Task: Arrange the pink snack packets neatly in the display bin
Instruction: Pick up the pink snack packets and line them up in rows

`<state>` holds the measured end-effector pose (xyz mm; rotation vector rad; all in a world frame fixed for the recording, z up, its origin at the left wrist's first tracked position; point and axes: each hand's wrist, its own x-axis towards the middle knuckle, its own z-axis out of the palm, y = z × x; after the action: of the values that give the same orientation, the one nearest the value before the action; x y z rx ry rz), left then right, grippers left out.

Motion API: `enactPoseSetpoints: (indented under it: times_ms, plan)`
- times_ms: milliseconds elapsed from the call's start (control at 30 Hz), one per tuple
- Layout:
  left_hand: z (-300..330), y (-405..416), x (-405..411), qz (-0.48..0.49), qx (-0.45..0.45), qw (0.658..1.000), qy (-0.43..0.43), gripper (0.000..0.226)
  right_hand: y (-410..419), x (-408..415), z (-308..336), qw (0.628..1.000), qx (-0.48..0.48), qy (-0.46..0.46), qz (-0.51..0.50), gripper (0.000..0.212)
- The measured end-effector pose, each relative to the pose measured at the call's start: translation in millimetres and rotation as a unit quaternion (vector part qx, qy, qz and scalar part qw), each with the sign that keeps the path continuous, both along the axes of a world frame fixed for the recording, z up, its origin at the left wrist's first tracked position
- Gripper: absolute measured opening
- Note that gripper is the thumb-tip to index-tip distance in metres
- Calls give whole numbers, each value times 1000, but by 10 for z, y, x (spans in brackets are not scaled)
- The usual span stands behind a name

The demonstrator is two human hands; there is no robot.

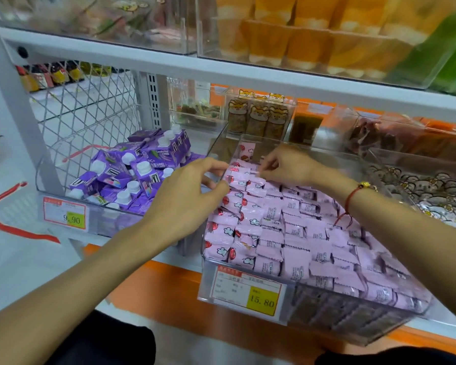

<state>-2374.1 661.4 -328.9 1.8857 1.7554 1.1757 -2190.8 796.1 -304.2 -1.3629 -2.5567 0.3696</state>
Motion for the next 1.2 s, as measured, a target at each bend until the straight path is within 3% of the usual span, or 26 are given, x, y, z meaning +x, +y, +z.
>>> enactPoseSetpoints:
  times_ms: [200, 300, 400, 500, 633, 733, 833, 900, 967, 1067, 1133, 1200]
  plan:
    - [31, -4, 39, 12, 3, 1000, 1, 27, -118, 19, -65, 990, 97, 99, -34, 18]
    - [62, -14, 45, 7, -6, 1000, 7, 25, -168, 44, 21, 956, 177, 216, -88, 16]
    - [83, 8, 44, 13, -17, 1000, 11, 28, -272, 115, 181, 898, 205, 356, -156, 14]
    - [94, 29, 64, 28, 46, 997, 49, 48, -454, 157, 278, 830, 72, 512, -209, 15]
    - [181, -6, 155, -66, 125, 988, 68, 70, -760, 105, 216, 780, -140, 573, -210, 24]
    - [200, -23, 203, -105, 164, 977, 89, 55, -908, 72, 166, 726, -237, 612, -205, 22]
    - [239, -45, 174, -98, 171, 980, 27, 42, -968, 93, 191, 693, -312, 626, -172, 19]
    - [255, -70, 169, -89, 153, 984, -16, 28, -975, 128, 196, 717, -310, 604, -161, 24]
    - [276, -89, 190, -80, 125, 984, -98, 13, -972, 174, 190, 797, -243, 529, -161, 32]
    - [278, -82, 186, -67, 80, 981, -165, 34, -1001, 234, 210, 908, -109, 399, -69, 43]
    - [282, -72, 171, -64, 56, 982, -168, 42, -1058, 237, 215, 941, -81, 329, 22, 55]
    - [274, -70, 173, -76, 40, 982, -168, 34, -1105, 209, 182, 961, -33, 262, 77, 59]
